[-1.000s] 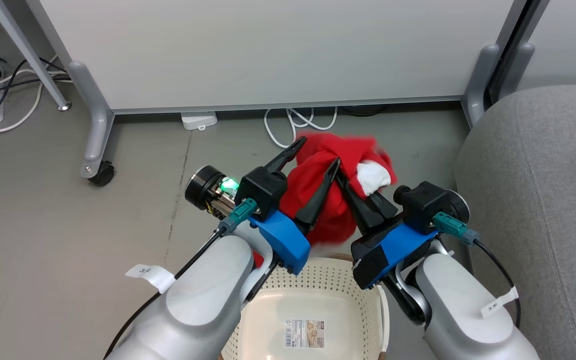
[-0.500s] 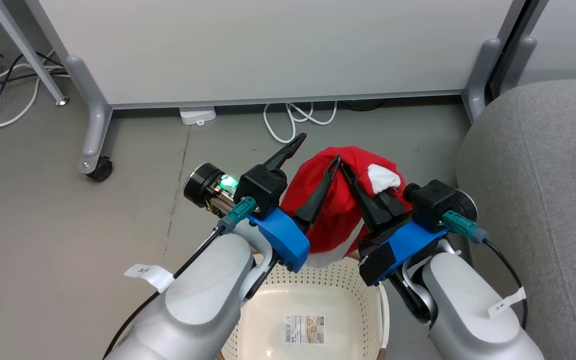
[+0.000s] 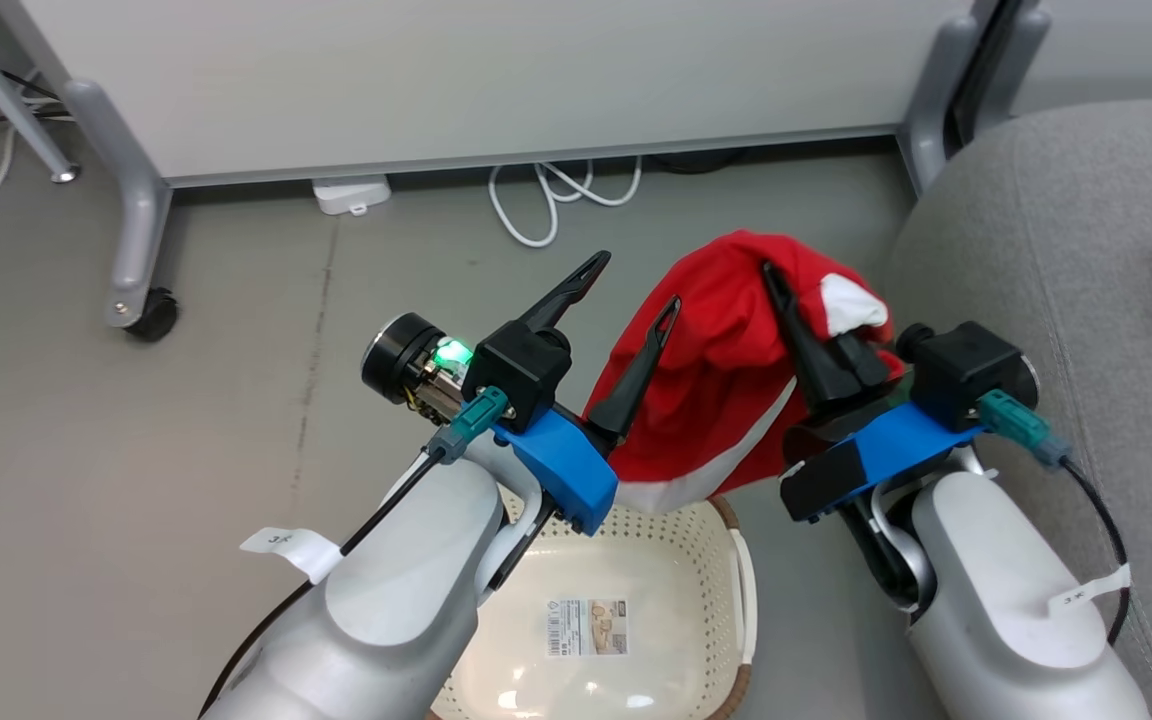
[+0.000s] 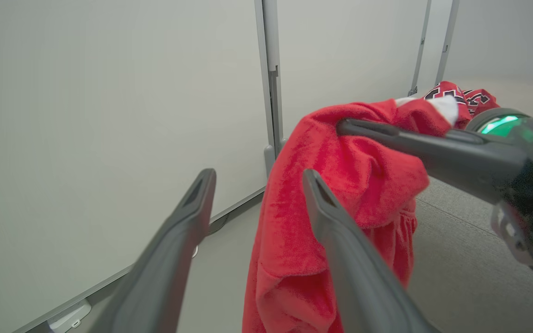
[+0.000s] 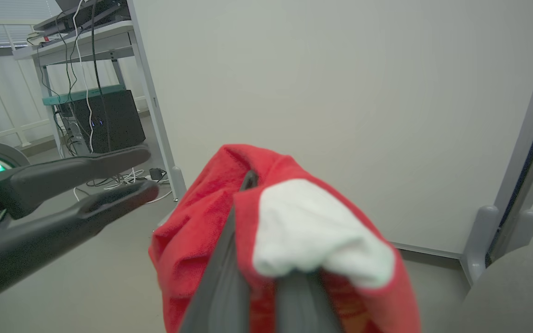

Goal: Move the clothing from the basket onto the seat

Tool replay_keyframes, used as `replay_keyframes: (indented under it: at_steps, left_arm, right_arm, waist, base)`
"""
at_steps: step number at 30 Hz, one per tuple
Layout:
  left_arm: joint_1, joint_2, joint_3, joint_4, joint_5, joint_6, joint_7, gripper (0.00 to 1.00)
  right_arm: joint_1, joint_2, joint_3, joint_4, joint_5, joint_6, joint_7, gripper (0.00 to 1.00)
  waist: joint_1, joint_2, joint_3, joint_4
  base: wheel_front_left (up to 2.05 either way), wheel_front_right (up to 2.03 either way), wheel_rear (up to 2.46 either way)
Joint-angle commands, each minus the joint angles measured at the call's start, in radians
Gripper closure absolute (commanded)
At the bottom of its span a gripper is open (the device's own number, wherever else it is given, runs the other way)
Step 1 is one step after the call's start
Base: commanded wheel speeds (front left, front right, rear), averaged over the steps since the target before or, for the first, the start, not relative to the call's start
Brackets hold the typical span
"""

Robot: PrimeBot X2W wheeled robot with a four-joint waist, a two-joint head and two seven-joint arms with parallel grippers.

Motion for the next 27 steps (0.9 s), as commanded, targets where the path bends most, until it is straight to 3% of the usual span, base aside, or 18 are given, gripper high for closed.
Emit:
replay_keyframes:
  at_steps: [1,16,27]
  left_arm:
    - [-0.017,0.006,0.000,-0.005,0.004,-0.001,-0.003,0.00]
    - [-0.001,0.028,-0.023,-0.034,0.032,-0.011,-0.003,0.00]
    - [-0.001,0.031,-0.058,-0.027,0.038,-0.017,-0.003,0.00]
  right_arm:
    - [0.011,-0.007,-0.016,-0.013,-0.008,0.001,0.000,1.00]
    - [0.079,-0.028,-0.152,-0.137,-0.036,0.001,0.000,1.00]
    - [0.159,-0.001,-0.232,-0.211,-0.049,0.001,0.000,1.00]
  waist:
    - [-0.0001,0.0000,0.022,-0.025]
    - [-0.0001,0.0000,0.091,-0.196]
    - [-0.0001,0.0000,0.110,-0.295]
  base:
    - [0.00,0.00,0.00]
    - [0.00,0.00,0.00]
    - [0.00,0.00,0.00]
